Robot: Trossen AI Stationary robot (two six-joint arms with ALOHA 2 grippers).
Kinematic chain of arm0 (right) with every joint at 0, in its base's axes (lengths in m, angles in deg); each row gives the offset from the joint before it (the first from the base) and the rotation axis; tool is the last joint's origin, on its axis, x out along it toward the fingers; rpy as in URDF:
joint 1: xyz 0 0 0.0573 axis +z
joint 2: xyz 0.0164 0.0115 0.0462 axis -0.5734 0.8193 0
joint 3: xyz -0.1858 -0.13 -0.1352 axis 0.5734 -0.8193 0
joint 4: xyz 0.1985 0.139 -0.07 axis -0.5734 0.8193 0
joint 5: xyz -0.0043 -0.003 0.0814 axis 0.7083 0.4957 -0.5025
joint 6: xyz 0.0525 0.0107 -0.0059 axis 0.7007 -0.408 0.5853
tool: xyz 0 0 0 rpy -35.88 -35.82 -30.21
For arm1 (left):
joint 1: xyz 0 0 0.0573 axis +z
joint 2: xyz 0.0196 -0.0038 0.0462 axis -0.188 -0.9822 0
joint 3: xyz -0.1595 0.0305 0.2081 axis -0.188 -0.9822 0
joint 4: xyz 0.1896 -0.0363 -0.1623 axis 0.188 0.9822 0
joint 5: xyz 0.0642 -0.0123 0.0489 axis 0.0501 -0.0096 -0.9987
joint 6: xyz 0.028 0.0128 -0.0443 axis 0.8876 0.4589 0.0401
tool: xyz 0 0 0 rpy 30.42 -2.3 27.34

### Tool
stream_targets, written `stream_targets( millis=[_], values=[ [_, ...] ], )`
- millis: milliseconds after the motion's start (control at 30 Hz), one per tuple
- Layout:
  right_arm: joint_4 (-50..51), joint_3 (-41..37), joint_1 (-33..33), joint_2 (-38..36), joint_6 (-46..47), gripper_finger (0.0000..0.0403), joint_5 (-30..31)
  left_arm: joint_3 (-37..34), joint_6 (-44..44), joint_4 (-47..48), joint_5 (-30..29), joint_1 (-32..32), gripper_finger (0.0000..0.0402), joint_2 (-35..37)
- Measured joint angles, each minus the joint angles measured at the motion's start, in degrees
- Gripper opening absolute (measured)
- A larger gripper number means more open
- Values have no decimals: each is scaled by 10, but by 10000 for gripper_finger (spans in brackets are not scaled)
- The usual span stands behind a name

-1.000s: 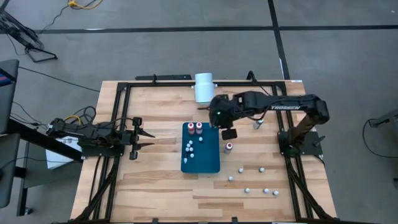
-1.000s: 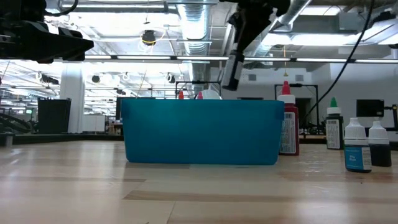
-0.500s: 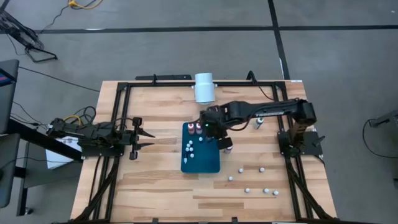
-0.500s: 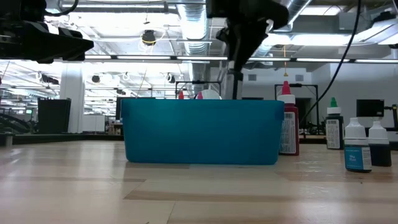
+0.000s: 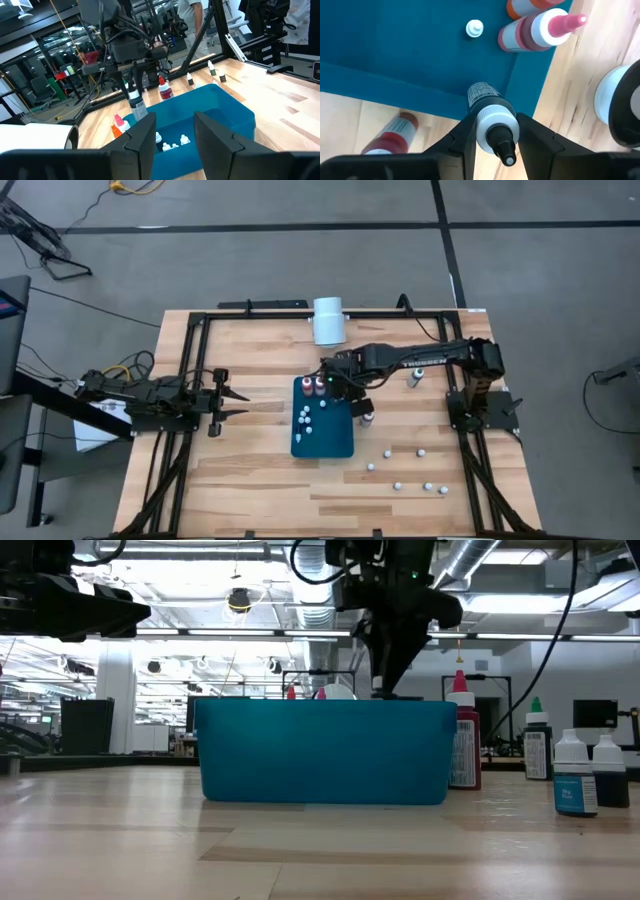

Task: Pick & Place food coloring
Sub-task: Put the large black food coloring bottle into the blue bin

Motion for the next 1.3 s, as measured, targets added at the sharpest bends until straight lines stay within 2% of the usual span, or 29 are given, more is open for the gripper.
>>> stream_targets(
  millis=[433,633,1300],
  values=[
    [-56,-45,-23,0,-30,114,-2,0,-1,0,0,0,123,0],
    [-82,-68,-25,0,-30,128,-1,0,0,0,0,0,123,0],
    [-91,-66,-24,0,-30,182,20,0,-1,0,0,0,123,0]
  ],
)
